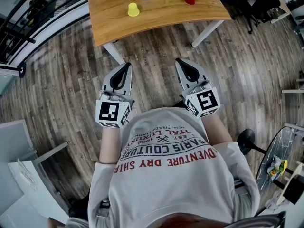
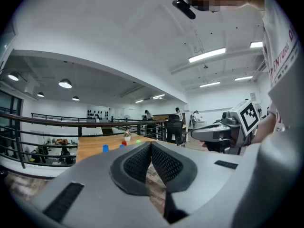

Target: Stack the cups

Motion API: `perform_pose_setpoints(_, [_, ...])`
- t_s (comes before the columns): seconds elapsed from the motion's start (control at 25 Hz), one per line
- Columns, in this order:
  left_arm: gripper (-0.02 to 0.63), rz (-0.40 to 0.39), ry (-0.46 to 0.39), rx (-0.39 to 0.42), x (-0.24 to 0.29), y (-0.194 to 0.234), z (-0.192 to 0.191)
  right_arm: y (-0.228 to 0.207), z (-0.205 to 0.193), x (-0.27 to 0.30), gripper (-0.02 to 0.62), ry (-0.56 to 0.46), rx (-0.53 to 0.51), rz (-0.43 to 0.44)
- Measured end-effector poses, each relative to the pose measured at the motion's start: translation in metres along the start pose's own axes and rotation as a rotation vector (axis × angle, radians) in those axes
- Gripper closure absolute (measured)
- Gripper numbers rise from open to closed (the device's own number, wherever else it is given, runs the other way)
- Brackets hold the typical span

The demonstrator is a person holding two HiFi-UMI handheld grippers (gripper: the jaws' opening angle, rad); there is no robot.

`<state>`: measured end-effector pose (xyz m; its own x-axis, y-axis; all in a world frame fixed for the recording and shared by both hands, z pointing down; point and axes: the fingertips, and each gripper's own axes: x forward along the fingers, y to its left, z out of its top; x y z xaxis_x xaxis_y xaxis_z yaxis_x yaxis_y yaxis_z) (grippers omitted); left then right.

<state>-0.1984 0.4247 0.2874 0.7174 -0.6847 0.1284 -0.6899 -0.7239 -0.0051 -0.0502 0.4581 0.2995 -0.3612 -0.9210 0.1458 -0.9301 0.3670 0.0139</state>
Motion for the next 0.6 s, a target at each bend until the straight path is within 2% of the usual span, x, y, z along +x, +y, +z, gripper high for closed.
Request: perform_pose_setpoints(0.6, [0.589,-0.044,-0.034,-0.003,0.010,0.016,0.003,-0.001,0.004,0.017,0.566,-0.022,0.043,-0.025])
